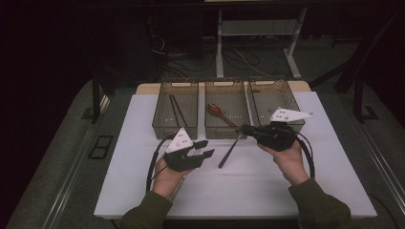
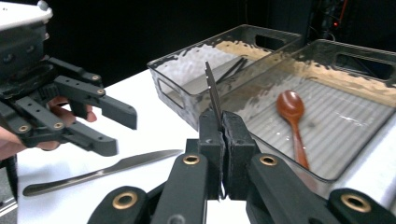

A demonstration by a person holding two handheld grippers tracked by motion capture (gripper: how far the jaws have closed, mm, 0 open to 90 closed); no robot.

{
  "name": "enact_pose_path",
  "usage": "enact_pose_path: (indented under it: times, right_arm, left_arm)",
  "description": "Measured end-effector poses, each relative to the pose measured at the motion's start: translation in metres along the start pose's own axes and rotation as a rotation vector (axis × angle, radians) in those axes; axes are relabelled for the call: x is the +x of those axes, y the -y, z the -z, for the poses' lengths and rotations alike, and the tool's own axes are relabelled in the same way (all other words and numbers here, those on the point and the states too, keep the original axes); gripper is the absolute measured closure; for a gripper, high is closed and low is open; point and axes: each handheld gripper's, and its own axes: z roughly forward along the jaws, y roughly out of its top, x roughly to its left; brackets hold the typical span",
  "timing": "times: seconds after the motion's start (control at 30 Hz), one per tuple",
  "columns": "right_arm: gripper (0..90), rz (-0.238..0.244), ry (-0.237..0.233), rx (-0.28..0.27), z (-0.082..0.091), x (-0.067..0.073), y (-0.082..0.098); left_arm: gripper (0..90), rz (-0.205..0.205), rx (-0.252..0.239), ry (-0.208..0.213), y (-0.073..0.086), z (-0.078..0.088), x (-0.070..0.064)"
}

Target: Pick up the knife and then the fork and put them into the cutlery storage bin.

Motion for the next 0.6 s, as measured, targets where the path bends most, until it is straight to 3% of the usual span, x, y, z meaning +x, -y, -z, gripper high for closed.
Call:
enact_pose_path:
  times: [0.1, 0.4, 0.6]
  right_arm:
    - [87.0, -0.005, 0.017, -0.001, 0.006, -0.006, -0.001]
    - [87.1, -0.046, 0.058, 0.0, 0.026, -0.025, -0.003]
    - [87.0, -0.076, 0.088, -0.004, 0.04, -0.04, -0.004]
  left_arm:
    - [51.2, 0.016, -0.002, 0.005, 0.009, 0.008, 0.003]
    - [38.0, 0.045, -0.018, -0.037, 0.033, 0.035, 0.016]
    - [25.2, 0.07, -0.006, -0.03, 0.052, 0.044, 0.017]
